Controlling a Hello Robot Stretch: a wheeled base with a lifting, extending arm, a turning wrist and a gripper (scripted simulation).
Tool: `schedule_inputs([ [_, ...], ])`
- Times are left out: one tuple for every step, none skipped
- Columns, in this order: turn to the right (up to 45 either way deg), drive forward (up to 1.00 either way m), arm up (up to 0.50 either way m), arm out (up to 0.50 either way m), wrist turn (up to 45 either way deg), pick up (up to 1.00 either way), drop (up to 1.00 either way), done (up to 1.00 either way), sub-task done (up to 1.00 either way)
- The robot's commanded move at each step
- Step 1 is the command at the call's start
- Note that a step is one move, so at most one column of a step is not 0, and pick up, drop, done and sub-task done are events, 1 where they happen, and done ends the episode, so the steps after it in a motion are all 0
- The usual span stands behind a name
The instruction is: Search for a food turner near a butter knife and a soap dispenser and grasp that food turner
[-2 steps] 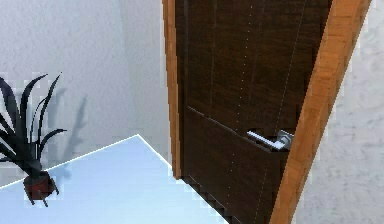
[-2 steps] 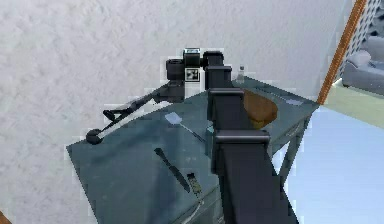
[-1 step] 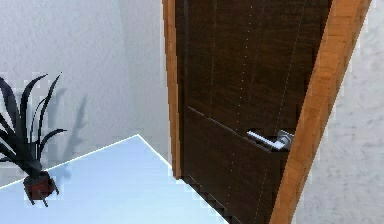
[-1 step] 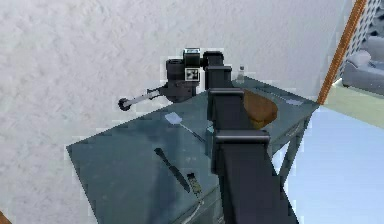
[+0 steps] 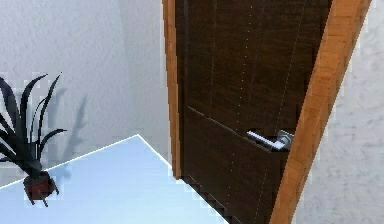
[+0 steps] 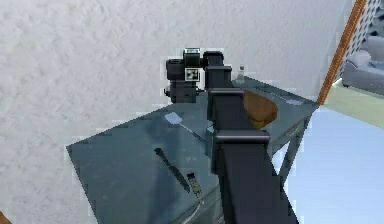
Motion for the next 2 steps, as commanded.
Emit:
schedule_inputs([
  [0.0,0.00,0.00,0.00,30.0,0.00,0.00,0.00,0.00],
  [0.0,0.00,-0.20,0.00,0.0,0.00,0.00,0.00,0.00],
])
